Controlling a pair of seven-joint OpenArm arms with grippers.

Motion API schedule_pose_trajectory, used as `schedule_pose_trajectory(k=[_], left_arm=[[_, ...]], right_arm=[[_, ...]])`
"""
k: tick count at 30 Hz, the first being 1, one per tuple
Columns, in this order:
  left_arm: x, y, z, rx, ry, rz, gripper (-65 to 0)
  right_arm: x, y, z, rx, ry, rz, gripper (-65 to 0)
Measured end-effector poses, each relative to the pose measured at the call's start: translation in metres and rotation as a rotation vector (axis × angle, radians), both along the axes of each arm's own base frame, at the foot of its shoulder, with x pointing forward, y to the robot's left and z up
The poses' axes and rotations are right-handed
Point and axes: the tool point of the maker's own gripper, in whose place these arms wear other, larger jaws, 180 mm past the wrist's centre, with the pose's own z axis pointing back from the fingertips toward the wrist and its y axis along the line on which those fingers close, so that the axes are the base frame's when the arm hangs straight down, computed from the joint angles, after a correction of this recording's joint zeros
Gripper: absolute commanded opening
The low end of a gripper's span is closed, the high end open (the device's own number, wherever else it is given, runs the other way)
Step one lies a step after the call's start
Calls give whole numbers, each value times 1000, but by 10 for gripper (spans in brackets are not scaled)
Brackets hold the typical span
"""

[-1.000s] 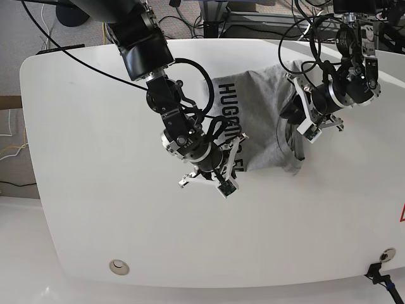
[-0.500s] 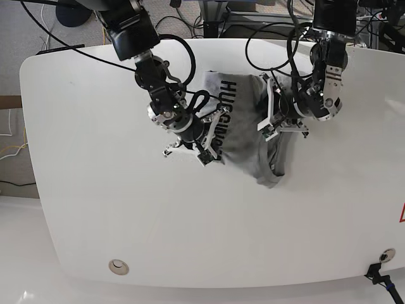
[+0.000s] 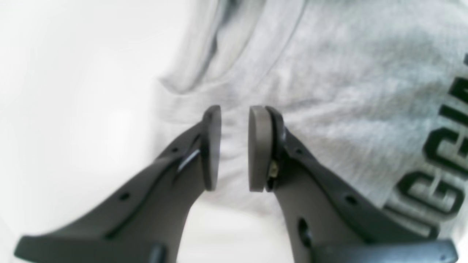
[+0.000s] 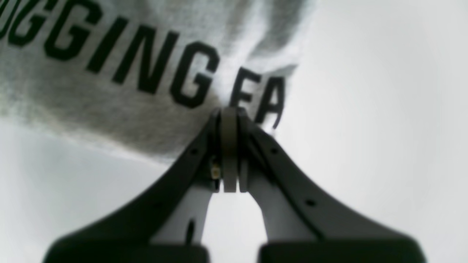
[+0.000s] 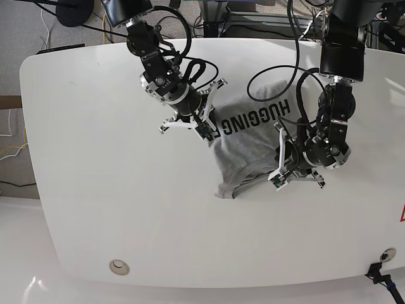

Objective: Fold the T-shirt properly
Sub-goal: 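Flatten and square the folded bundle with both grippers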

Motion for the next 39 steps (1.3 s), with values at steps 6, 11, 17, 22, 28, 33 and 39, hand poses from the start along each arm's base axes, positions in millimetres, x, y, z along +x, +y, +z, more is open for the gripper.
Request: schedule_pose_trajectory(k=[6,11,17,22,28,33,39], left_arm=[[-33,8,22,55,-88,-50,-538],[-73,36,10,56,-49,36,-538],[-104,27,-15,2,36,75,-538],[-101,27,-25,-11,64,92,-538],[-69,44,-43,-17,115,156,-538],[-64,33,-48,-92,83,145,-538],[-65,35,-51,-93,91,149,-540]], right_arm=[[43,2,43,0,-108,-2,-650],[70,29,46,37,-98,16,-650],[95,53,32,76,-73,-2,-650],[83,53,-6,73,-9,4,-650],[75,16,-23,36,-18,-15,-650],[60,-4,-24,0,-23,-27,-650],[56,-1,-24,11,-21,-26,-650]])
